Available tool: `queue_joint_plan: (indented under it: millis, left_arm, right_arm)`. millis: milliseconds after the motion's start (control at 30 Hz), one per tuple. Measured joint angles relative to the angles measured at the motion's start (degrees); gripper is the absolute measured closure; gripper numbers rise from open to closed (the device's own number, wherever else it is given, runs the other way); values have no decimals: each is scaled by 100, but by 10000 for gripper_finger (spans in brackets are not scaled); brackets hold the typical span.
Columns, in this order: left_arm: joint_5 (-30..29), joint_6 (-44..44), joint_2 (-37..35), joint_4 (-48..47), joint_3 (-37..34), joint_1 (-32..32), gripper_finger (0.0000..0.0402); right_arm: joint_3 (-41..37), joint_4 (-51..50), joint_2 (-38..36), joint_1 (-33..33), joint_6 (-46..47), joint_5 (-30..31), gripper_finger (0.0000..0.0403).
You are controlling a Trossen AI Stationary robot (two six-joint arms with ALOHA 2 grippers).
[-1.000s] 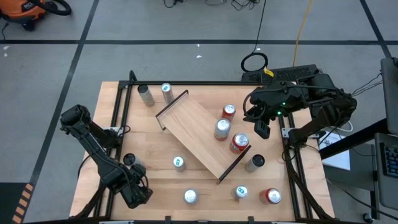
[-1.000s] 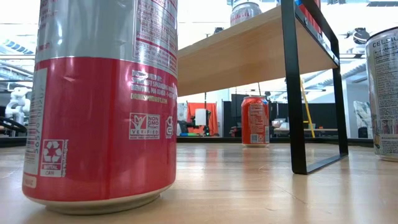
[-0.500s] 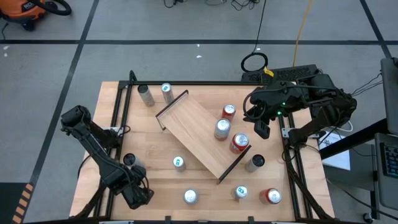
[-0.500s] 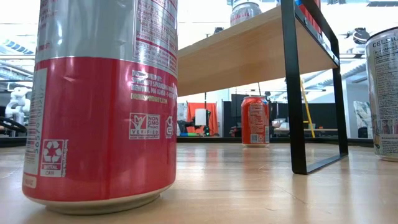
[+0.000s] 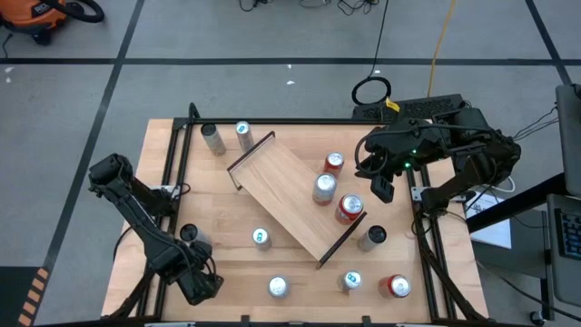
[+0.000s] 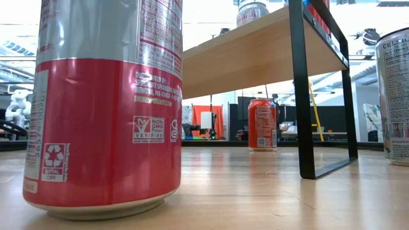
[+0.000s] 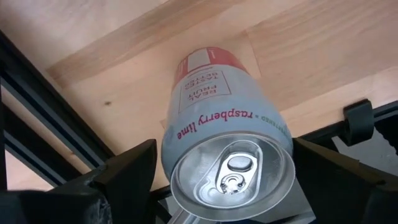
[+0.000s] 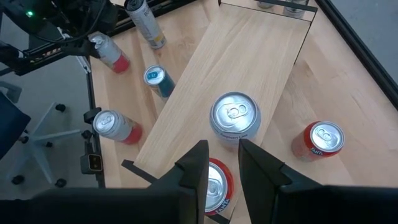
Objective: Place canned beverage on shelf
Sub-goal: Put the left pink white soda can on the shelf aligned with the other pink white soda can
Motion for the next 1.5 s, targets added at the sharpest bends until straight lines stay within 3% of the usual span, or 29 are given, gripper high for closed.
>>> queue_joint_plan:
  millis: [300,700,1233,1500]
  left_arm:
    - [-86,56,-4,10,4,0,87]
    - [314,40,-14,167,134,-2,21]
    - [-26,179,-15,260,-110,-28,21]
    - [293,187,-13,744,-389,-28,29]
  right_arm:
    - [0,2,0,0,0,16,335]
    - [1,0,0,-1,3,11,335]
    - [0,0,0,0,22,7,335]
    - [0,0,0,-2,27,121,335]
